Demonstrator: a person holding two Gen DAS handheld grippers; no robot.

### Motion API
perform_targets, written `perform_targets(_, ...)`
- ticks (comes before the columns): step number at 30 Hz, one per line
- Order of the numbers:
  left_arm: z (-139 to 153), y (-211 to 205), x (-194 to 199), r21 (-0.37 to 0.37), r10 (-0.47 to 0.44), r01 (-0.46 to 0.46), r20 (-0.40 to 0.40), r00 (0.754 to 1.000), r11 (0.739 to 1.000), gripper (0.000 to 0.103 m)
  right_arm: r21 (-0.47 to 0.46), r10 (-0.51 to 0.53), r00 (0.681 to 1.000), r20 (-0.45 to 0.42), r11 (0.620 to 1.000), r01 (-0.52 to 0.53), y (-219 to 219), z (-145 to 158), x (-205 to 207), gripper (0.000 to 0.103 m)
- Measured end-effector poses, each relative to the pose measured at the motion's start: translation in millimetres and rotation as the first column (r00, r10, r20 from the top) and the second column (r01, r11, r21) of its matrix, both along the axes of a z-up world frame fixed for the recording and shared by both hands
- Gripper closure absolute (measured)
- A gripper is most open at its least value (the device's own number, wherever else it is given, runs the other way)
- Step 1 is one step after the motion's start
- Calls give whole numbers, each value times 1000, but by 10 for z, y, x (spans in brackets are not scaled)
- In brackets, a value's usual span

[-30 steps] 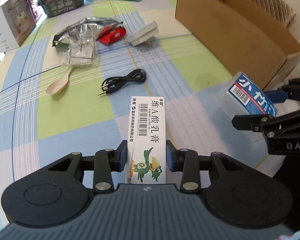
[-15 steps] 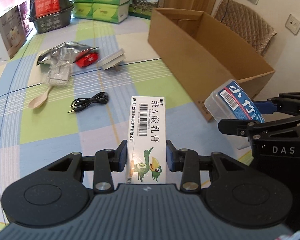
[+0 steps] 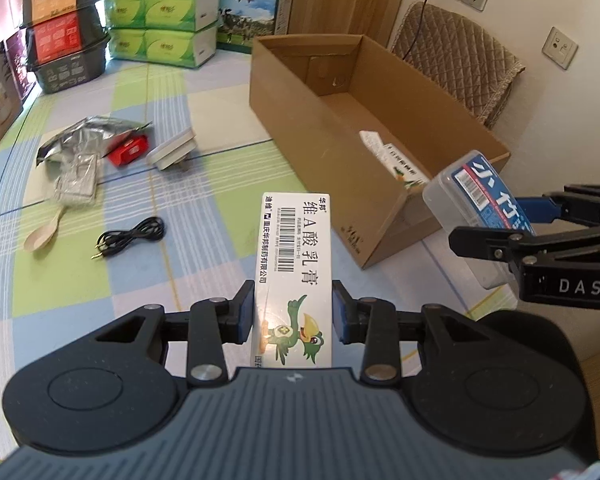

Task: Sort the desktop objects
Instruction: 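Carry both boxes into the cardboard box and open both tools to release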

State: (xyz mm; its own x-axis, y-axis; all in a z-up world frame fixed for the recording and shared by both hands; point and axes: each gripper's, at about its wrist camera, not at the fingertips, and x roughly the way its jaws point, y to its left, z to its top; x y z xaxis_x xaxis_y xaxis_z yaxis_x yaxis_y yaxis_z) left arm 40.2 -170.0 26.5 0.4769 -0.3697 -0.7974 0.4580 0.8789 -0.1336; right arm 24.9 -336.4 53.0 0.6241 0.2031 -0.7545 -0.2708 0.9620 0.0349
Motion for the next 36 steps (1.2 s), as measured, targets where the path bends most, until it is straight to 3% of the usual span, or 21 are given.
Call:
perform_targets(15, 261, -584, 211, -44, -68, 68, 14, 998, 997, 70, 26, -75, 997, 36, 997, 74, -559, 202, 143, 48)
perform_targets(26, 366, -1118, 665, -76, -102, 102, 10, 995, 992, 70, 22, -105, 992, 67, 994, 104, -935, 378, 649, 48)
perform_targets(36, 357, -1473, 1141, -113, -89, 85, -31, 996, 990, 70, 42, -110, 993, 33, 993, 108, -1166, 217, 1100, 48)
